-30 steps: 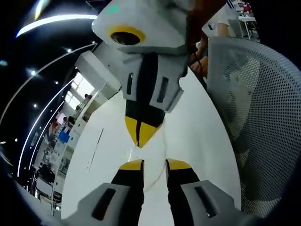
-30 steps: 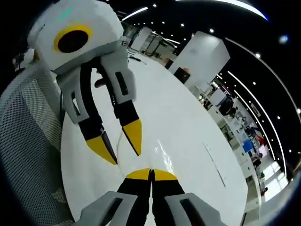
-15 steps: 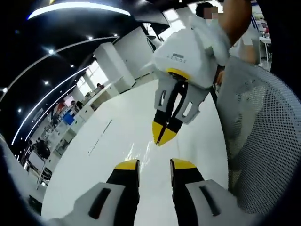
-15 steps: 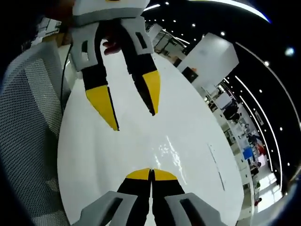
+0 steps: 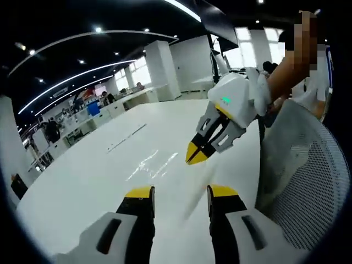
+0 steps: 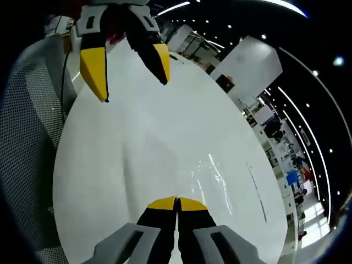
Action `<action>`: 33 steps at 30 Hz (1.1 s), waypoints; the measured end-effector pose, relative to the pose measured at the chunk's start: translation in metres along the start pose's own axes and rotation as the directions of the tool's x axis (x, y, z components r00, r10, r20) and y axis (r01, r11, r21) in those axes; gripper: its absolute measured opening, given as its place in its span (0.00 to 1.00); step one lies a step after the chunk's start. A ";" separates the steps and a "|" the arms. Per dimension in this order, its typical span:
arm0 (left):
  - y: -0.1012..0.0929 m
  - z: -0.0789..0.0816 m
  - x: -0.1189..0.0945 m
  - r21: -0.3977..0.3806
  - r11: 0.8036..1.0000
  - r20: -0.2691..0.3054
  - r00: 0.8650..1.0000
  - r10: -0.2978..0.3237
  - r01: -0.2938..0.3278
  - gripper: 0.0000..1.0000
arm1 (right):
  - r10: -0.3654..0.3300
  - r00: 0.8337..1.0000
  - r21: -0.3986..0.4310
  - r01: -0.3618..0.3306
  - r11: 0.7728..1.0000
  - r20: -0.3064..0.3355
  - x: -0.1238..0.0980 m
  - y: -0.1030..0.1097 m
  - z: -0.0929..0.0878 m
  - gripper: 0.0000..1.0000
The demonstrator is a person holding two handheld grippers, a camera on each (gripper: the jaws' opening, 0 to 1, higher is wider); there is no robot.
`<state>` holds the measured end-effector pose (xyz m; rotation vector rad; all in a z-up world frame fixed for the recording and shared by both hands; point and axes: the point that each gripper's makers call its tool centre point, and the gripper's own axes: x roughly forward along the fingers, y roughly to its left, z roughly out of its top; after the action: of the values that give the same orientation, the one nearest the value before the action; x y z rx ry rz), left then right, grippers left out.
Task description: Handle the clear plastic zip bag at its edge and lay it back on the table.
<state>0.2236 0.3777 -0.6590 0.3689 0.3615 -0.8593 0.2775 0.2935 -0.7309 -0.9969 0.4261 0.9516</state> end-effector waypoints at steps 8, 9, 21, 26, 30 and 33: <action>0.004 -0.020 0.012 -0.058 0.998 -0.023 0.999 0.036 -0.037 0.40 | 0.029 0.999 0.018 -0.029 0.999 -0.016 0.016 -0.001 -0.007 0.00; 0.005 -0.023 0.014 -0.066 0.997 -0.028 0.999 0.043 -0.045 0.40 | 0.040 0.999 0.031 -0.039 0.999 -0.025 0.019 0.000 -0.010 0.00; 0.012 -0.041 0.035 -0.026 0.997 -0.036 0.996 0.078 -0.079 0.45 | 0.039 0.999 0.136 -0.035 0.990 -0.030 0.015 0.003 -0.026 0.15; 0.012 -0.044 0.039 -0.033 0.997 -0.037 0.997 0.075 -0.076 0.46 | 0.008 1.000 0.197 -0.008 0.980 -0.001 0.004 -0.001 -0.024 0.28; 0.014 -0.042 0.042 -0.048 0.996 -0.033 0.996 0.078 -0.080 0.49 | -0.004 1.000 0.232 -0.001 0.973 0.022 -0.005 0.002 -0.023 0.35; 0.013 -0.038 0.045 -0.061 0.995 -0.021 0.997 0.080 -0.081 0.49 | -0.017 0.999 0.283 0.007 0.959 0.033 -0.010 0.005 -0.027 0.39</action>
<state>0.2549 0.3735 -0.7103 0.3321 0.3875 -0.7649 0.2710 0.2672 -0.7403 -0.7209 0.5102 0.8677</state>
